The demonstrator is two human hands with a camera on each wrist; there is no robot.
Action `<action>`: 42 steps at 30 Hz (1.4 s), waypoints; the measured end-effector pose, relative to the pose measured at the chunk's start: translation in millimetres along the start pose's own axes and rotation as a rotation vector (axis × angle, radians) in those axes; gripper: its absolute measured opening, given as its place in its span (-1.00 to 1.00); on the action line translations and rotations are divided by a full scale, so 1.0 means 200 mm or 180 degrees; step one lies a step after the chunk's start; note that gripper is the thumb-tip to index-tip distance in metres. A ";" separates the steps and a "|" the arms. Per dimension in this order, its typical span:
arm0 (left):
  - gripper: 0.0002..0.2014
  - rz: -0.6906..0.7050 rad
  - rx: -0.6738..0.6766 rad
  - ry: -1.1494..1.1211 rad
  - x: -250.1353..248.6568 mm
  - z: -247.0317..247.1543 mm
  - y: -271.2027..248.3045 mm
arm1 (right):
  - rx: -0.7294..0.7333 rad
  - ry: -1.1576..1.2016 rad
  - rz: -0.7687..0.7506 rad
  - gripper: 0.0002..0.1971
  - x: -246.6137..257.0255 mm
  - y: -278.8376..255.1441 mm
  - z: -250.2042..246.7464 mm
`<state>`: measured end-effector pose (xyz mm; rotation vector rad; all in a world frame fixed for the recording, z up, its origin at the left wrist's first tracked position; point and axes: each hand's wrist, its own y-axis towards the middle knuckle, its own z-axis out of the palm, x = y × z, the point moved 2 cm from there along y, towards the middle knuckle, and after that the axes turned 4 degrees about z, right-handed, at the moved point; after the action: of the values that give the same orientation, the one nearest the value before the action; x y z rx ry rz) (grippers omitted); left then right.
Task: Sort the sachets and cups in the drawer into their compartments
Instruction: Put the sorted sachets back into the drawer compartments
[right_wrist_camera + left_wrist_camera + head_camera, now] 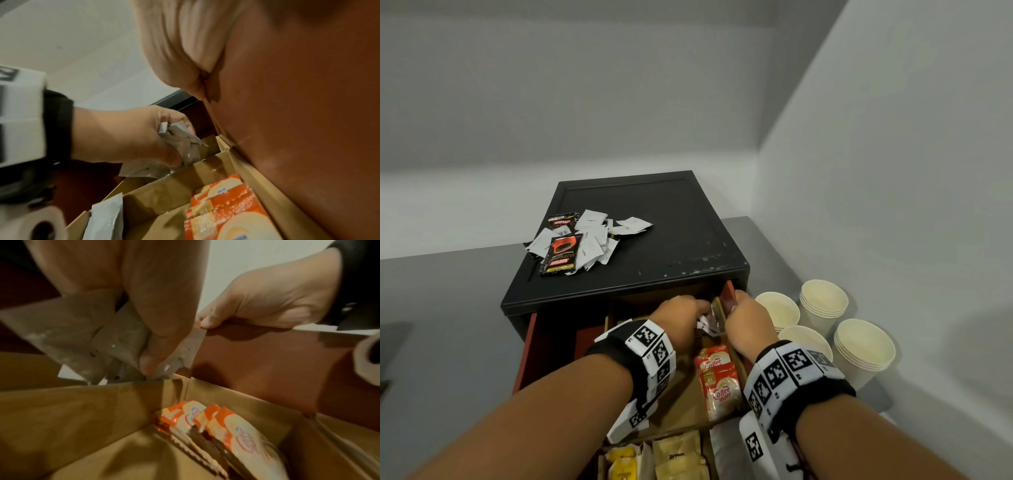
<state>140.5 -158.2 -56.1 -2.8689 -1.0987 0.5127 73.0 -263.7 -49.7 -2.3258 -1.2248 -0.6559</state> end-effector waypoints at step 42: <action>-0.84 -0.1260 -0.1731 -0.5788 0.53 -0.20 -0.79 | 0.0605 -0.1400 0.0301 -0.72 0.19 0.30 0.26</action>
<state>126.0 33.4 -27.0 -1.5415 -1.8407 3.2940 153.9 -241.4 -76.9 -2.4169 -1.2795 0.0131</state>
